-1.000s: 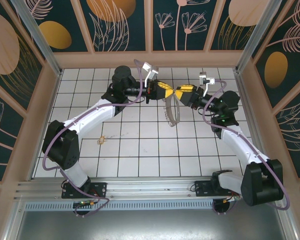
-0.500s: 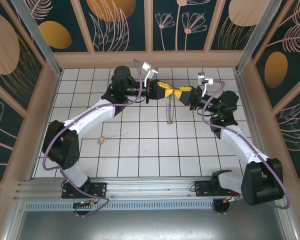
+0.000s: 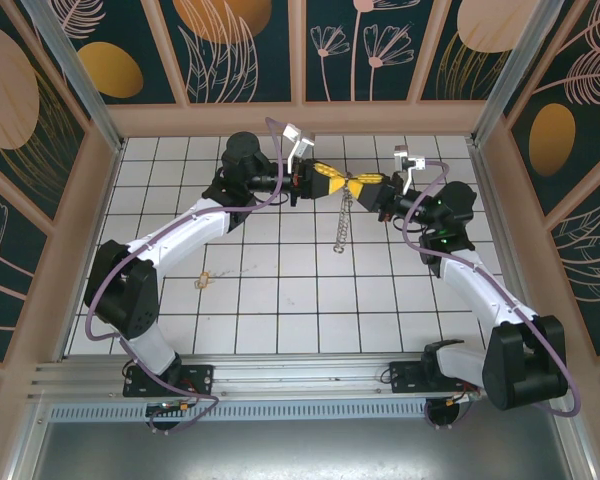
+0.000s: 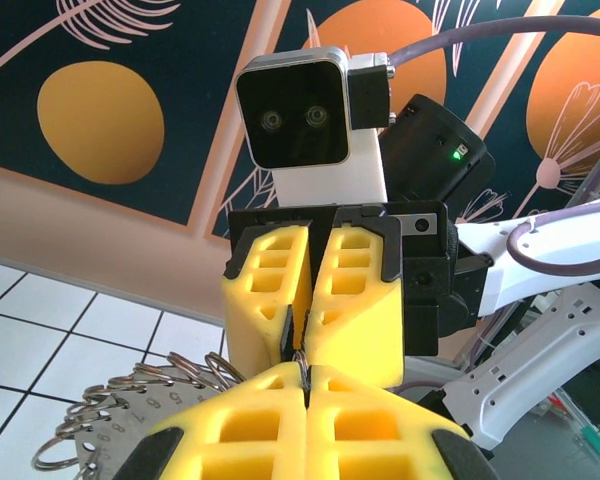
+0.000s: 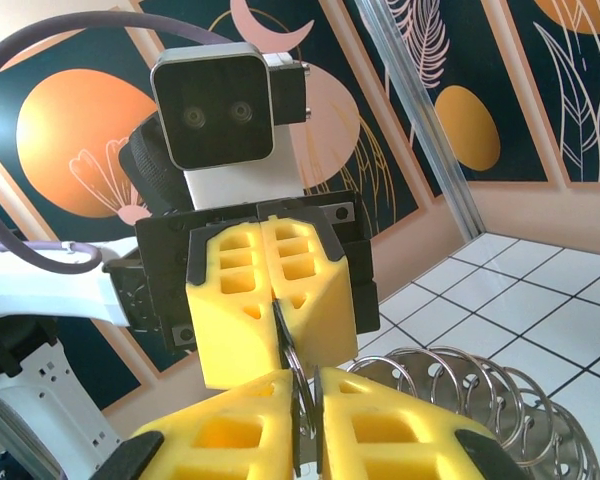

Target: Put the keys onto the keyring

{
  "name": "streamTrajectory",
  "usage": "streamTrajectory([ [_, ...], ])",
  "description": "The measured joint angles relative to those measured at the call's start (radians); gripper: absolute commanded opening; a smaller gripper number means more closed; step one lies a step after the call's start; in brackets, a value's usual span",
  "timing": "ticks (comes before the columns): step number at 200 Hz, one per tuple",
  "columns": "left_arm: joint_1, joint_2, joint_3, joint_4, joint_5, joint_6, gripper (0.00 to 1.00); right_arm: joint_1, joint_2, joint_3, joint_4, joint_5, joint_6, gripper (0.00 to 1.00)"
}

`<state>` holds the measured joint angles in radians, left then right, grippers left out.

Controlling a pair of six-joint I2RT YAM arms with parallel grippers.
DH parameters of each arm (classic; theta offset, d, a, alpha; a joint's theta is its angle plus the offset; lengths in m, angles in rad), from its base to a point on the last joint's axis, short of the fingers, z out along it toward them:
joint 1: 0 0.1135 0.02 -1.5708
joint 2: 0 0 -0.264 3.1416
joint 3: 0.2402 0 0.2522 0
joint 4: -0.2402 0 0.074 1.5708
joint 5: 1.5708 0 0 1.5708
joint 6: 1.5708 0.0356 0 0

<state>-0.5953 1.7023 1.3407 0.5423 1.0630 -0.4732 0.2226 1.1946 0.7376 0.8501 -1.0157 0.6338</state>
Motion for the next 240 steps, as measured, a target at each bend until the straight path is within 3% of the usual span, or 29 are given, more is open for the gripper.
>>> streamTrajectory([
  [24, -0.001, 0.000, 0.000, 0.004, 0.000, -0.003, 0.00, 0.004, 0.006, 0.000, 0.000, -0.001, 0.000, 0.14],
  [51, 0.001, 0.000, 0.000, 0.008, -0.001, -0.005, 0.00, 0.010, 0.016, 0.000, 0.003, -0.005, 0.000, 0.00],
  [105, 0.005, 0.000, -0.007, 0.023, -0.006, -0.019, 0.00, 0.011, 0.020, 0.004, 0.008, -0.006, -0.001, 0.00],
  [138, -0.001, -0.015, -0.041, 0.052, -0.077, -0.042, 0.38, 0.011, 0.024, 0.008, 0.007, 0.001, -0.004, 0.00],
  [175, -0.008, -0.102, -0.117, 0.108, -0.237, -0.084, 0.60, 0.010, 0.026, 0.010, 0.020, 0.023, 0.001, 0.00],
  [203, -0.007, -0.174, -0.164, 0.163, -0.342, -0.117, 0.60, 0.009, 0.026, 0.010, 0.079, 0.043, 0.024, 0.00],
  [240, -0.007, -0.199, -0.179, 0.219, -0.389, -0.146, 0.54, 0.009, 0.029, 0.010, 0.204, 0.072, 0.085, 0.00],
])
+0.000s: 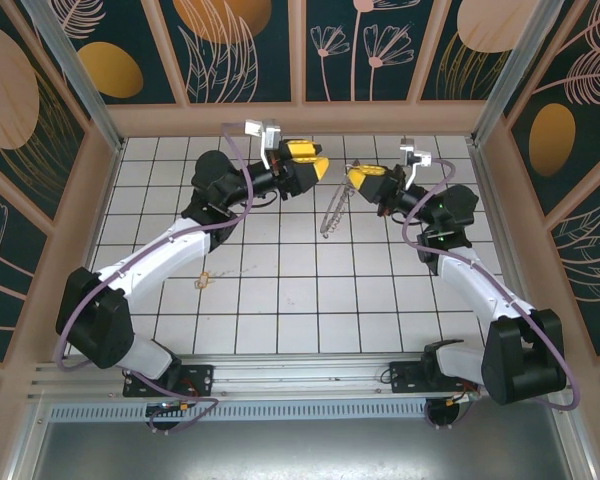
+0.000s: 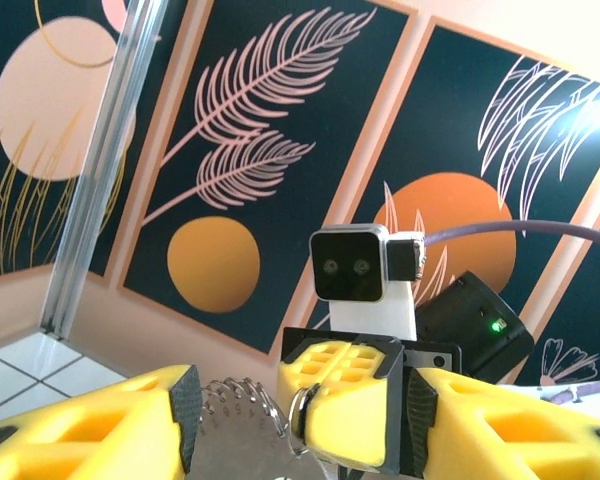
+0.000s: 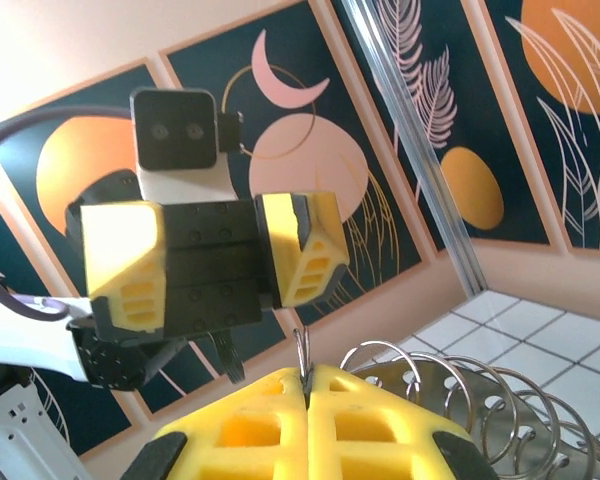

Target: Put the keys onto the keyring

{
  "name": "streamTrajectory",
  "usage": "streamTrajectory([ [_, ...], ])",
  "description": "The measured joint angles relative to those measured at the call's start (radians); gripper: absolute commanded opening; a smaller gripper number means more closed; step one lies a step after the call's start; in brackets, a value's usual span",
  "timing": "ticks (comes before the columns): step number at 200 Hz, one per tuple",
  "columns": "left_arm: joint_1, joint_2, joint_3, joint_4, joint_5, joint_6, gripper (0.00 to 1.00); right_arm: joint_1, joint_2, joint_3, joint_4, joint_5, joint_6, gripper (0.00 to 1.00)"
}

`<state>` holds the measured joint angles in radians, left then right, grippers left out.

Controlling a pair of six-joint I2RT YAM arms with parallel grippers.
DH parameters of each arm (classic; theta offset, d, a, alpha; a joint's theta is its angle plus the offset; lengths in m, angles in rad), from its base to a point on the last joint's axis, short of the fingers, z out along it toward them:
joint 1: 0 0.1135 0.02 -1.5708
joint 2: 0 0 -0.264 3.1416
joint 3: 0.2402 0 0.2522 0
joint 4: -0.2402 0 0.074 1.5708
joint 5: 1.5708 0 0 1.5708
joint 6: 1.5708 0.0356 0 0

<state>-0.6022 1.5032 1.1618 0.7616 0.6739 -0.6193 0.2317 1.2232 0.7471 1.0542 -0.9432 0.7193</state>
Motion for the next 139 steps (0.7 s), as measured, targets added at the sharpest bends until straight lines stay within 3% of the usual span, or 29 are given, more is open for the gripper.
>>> streamTrajectory([
  [57, 0.000, 0.048, -0.012, 0.144, 0.030, -0.108, 0.38, 0.004, 0.058, 0.000, 0.192, 0.043, 0.105, 0.00],
  [139, 0.000, 0.174, -0.011, 0.415, 0.130, -0.330, 0.32, 0.036, 0.133, 0.040, 0.354, 0.083, 0.188, 0.00],
])
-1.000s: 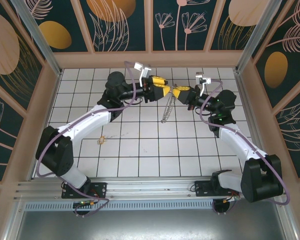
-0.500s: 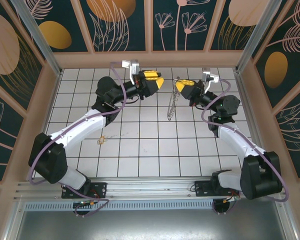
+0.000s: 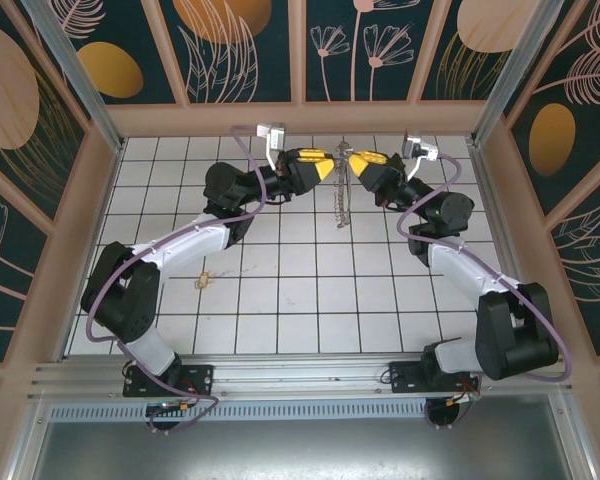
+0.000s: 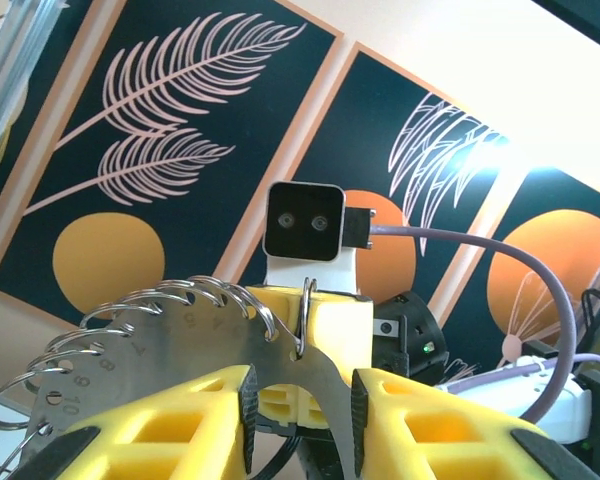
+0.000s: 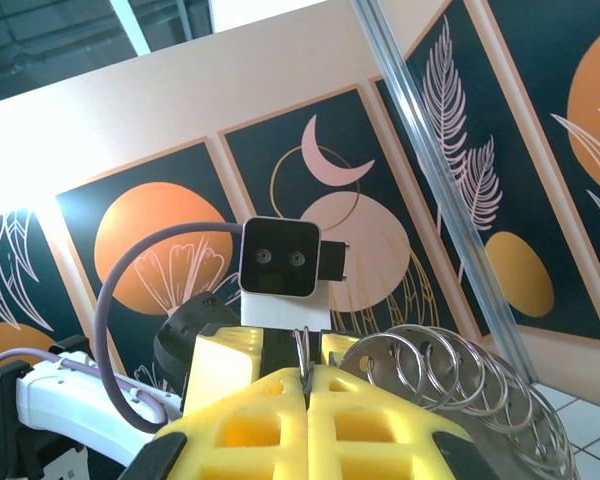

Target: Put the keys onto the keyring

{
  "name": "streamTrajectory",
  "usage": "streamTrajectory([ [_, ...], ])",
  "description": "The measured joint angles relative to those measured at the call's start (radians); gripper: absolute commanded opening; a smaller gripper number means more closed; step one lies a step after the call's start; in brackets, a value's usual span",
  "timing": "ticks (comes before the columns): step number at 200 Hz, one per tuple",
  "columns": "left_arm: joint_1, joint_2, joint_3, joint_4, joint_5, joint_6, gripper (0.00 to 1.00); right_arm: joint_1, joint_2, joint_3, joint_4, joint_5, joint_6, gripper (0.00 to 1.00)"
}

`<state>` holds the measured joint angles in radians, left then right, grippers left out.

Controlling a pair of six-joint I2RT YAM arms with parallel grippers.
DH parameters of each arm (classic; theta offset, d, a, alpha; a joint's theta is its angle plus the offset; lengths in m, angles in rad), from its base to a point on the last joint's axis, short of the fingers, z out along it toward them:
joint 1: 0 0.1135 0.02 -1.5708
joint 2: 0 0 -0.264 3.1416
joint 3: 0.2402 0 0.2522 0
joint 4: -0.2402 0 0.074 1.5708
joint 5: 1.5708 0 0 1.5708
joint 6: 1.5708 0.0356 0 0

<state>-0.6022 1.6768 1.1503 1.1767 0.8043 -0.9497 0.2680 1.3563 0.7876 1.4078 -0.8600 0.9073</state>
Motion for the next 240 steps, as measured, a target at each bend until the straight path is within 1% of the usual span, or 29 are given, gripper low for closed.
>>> streamTrajectory([
  [74, 0.000, 0.013, 0.007, 0.083, 0.008, -0.058, 0.30, 0.027, 0.041, 0.014, 0.033, 0.003, 0.019, 0.00],
  [183, 0.001, 0.026, 0.021, 0.103, 0.018, -0.082, 0.29, 0.050, 0.061, 0.027, 0.055, 0.004, 0.020, 0.00],
  [208, 0.001, 0.026, 0.022, 0.104, 0.019, -0.085, 0.33, 0.053, 0.061, 0.027, 0.056, 0.004, 0.020, 0.00],
  [226, 0.001, 0.026, 0.023, 0.105, 0.023, -0.090, 0.41, 0.061, 0.067, 0.029, 0.055, 0.003, 0.020, 0.00],
  [240, 0.001, 0.026, 0.023, 0.106, 0.025, -0.093, 0.40, 0.068, 0.073, 0.029, 0.055, 0.003, 0.020, 0.00],
])
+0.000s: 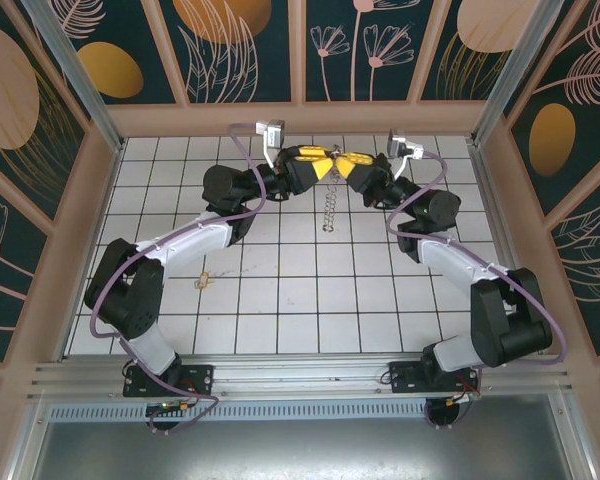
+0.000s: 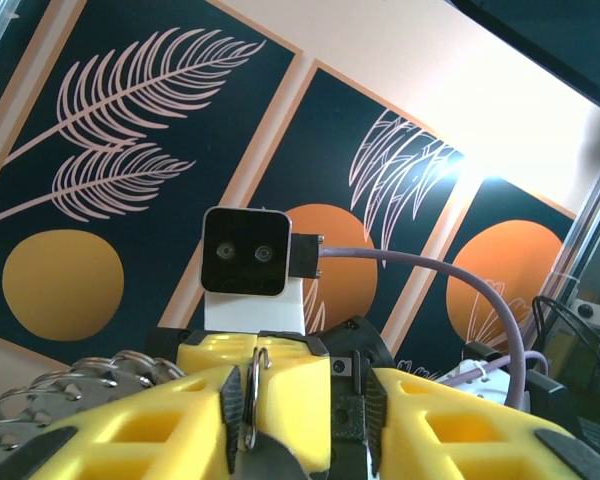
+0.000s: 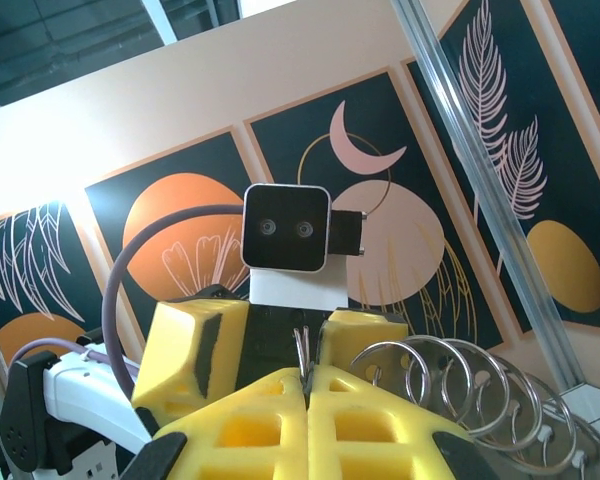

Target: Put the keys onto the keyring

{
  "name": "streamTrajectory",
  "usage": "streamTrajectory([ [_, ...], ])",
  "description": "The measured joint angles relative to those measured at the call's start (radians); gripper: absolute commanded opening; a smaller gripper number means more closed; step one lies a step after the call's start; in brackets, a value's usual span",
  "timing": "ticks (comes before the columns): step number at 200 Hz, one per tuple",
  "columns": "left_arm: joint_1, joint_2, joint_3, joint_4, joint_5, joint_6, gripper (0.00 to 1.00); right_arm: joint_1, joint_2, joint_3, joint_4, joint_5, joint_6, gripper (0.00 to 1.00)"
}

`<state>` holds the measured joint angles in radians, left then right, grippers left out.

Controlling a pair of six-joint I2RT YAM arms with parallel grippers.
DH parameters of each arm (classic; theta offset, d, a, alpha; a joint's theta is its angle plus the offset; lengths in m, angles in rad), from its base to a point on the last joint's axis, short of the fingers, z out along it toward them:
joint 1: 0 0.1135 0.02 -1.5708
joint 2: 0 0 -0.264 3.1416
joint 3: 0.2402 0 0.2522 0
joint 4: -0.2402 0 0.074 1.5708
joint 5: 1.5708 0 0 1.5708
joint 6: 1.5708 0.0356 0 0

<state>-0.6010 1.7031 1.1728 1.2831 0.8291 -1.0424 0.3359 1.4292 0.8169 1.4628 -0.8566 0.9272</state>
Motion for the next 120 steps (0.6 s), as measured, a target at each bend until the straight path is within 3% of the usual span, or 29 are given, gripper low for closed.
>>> streamTrajectory([
  [120, 0.004, 0.002, 0.000, -0.016, -0.007, 0.002, 0.12, 0.006, 0.006, 0.002, 0.001, -0.005, 0.000, 0.00],
])
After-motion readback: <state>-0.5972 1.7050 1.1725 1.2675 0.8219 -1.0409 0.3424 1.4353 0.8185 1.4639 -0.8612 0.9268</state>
